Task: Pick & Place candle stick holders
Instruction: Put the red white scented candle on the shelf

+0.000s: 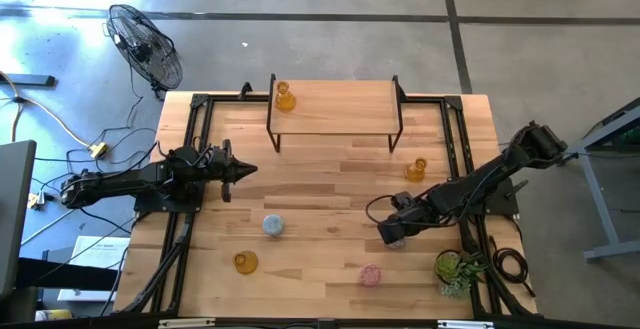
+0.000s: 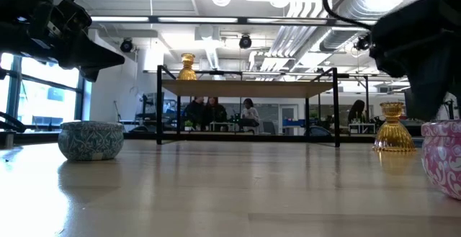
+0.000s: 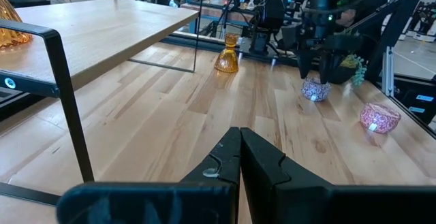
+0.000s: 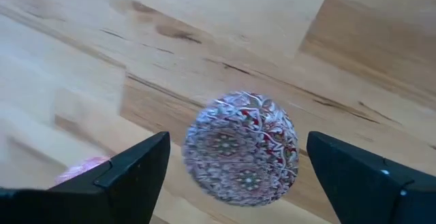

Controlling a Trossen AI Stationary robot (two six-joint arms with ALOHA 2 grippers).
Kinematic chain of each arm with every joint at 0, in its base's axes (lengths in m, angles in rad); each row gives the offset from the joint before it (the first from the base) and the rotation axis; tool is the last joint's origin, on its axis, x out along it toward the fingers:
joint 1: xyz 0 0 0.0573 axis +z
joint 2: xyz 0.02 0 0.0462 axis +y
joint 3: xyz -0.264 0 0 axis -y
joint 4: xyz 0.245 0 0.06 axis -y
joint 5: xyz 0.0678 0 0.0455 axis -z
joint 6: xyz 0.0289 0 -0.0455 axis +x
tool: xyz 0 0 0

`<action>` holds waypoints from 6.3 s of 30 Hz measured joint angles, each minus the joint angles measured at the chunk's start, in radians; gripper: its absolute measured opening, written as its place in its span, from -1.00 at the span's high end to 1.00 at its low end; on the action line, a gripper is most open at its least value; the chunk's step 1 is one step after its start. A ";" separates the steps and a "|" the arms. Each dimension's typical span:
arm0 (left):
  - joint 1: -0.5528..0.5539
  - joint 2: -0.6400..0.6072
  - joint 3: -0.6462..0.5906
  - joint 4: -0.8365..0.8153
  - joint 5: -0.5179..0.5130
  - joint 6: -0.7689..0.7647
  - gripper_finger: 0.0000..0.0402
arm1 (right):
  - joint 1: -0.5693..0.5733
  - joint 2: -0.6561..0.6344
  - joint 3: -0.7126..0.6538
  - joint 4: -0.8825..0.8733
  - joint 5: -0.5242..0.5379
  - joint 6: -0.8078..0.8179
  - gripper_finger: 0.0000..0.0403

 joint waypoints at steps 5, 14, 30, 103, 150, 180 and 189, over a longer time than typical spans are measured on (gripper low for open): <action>0.000 0.000 0.000 0.000 0.000 0.000 0.99 | 0.001 0.063 0.001 0.008 -0.044 -0.026 -0.70; 0.000 0.000 0.000 0.000 0.000 0.000 0.99 | 0.001 0.072 0.000 0.013 -0.030 -0.033 -0.70; 0.000 0.000 0.000 0.000 0.000 0.000 0.99 | 0.000 0.071 0.000 0.015 -0.020 -0.130 -0.70; 0.000 0.000 0.000 0.000 0.000 0.000 0.99 | -0.099 -0.263 0.019 0.311 0.522 -0.796 -0.44; 0.000 0.000 0.000 0.000 0.000 0.000 0.99 | -1.146 0.455 1.294 -0.730 0.132 -1.479 -0.44; 0.000 0.000 0.000 0.000 0.000 0.000 0.99 | -1.156 0.569 1.294 -0.815 0.055 -1.467 -0.44; 0.000 0.000 0.000 0.000 0.000 0.000 0.99 | -1.156 0.571 1.229 -0.813 0.058 -1.471 -0.44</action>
